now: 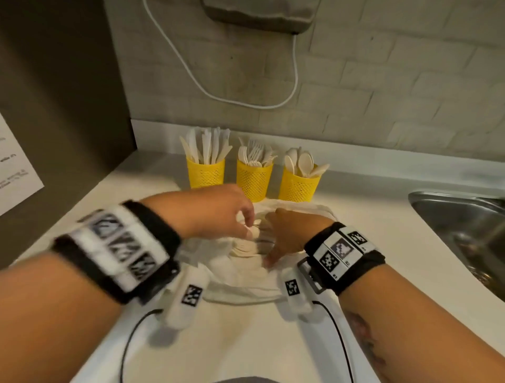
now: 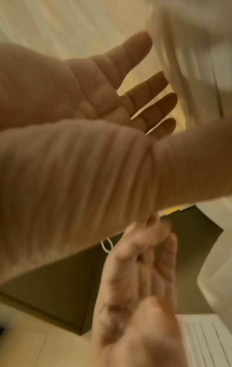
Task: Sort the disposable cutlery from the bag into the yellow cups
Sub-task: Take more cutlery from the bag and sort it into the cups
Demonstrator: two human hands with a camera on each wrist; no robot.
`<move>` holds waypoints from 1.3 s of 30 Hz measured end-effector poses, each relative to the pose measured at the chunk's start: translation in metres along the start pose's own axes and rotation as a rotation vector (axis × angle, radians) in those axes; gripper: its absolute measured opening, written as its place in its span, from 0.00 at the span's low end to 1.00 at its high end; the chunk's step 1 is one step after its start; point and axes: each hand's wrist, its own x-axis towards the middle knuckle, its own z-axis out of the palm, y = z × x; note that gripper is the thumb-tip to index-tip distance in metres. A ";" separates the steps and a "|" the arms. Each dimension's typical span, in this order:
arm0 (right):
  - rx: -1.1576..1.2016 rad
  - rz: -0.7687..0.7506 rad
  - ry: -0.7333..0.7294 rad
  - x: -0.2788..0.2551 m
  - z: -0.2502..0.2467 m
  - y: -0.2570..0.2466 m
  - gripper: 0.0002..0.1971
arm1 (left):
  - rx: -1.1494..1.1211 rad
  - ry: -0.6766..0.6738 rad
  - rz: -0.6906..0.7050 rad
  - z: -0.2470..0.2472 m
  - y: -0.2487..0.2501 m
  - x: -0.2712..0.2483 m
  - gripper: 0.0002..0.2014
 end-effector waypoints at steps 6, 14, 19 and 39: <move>-0.044 0.001 -0.090 0.004 0.004 -0.002 0.42 | 0.149 -0.304 -0.158 0.067 -0.026 0.057 0.60; 0.042 -0.033 0.002 0.019 0.014 -0.002 0.24 | 0.056 -0.341 -0.272 0.068 -0.040 0.062 0.66; 0.160 -0.057 0.025 0.024 0.020 -0.002 0.16 | -0.088 -0.291 -0.274 0.068 -0.047 0.060 0.70; 1.389 -0.113 0.087 0.007 0.029 0.063 0.05 | -0.158 -0.156 -0.142 0.079 -0.061 0.058 0.50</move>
